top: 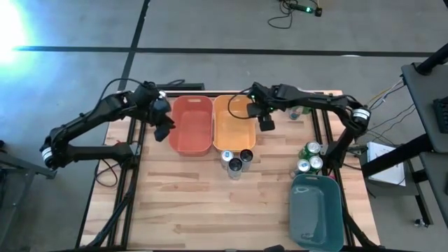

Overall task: Sort soda cans
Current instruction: Adjust the orange and yellow bin, then move the blue bin to the top right of the table

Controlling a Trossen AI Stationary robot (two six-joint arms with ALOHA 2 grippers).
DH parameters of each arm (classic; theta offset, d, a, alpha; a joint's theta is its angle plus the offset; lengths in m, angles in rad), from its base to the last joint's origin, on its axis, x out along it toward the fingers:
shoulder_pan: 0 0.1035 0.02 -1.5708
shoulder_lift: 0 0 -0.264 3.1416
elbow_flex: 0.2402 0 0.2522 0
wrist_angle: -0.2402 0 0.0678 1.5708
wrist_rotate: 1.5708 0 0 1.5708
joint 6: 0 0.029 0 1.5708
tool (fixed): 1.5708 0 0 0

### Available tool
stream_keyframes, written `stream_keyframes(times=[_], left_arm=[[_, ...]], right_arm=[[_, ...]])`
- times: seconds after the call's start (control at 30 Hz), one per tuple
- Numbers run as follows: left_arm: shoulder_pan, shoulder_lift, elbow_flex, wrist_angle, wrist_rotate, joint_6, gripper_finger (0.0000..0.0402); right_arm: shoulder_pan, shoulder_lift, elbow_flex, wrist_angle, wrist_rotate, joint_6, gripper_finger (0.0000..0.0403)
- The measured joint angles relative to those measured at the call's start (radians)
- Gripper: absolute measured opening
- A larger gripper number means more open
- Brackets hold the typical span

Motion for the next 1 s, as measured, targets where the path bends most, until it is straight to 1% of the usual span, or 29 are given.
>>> stream_keyframes(times=[0.13,0.23,0.33,0.4,0.5,0.63,0.77,1.0], left_arm=[[0.000,-0.001,0.000,-0.009,0.000,-0.018,0.0092],[0.000,-0.002,-0.003,-0.009,0.000,-0.034,0.0092],[0.000,0.001,-0.004,0.015,0.000,-0.038,0.0092],[0.000,0.010,-0.004,0.043,0.000,-0.045,0.0092],[0.000,0.031,-0.004,0.079,0.000,-0.049,0.0092],[0.000,0.058,-0.004,0.082,0.001,-0.050,0.0092],[0.000,0.055,-0.002,0.081,0.001,-0.050,0.0092],[0.000,0.030,-0.002,0.072,0.001,-0.056,0.0092]], right_arm=[[0.009,-0.053,0.000,-0.020,0.009,0.010,0.0183],[0.026,-0.112,0.000,-0.021,0.003,0.054,0.0186],[0.039,-0.140,0.000,0.005,-0.057,0.146,0.0190],[0.049,-0.133,0.000,0.027,-0.094,0.218,0.0191],[0.084,-0.096,0.000,0.070,-0.104,0.289,0.0192],[0.126,-0.042,0.003,0.063,-0.133,0.360,0.0192],[0.127,-0.008,0.008,0.015,-0.131,0.366,0.0192],[0.128,-0.009,0.010,0.017,-0.123,0.359,0.0192]])
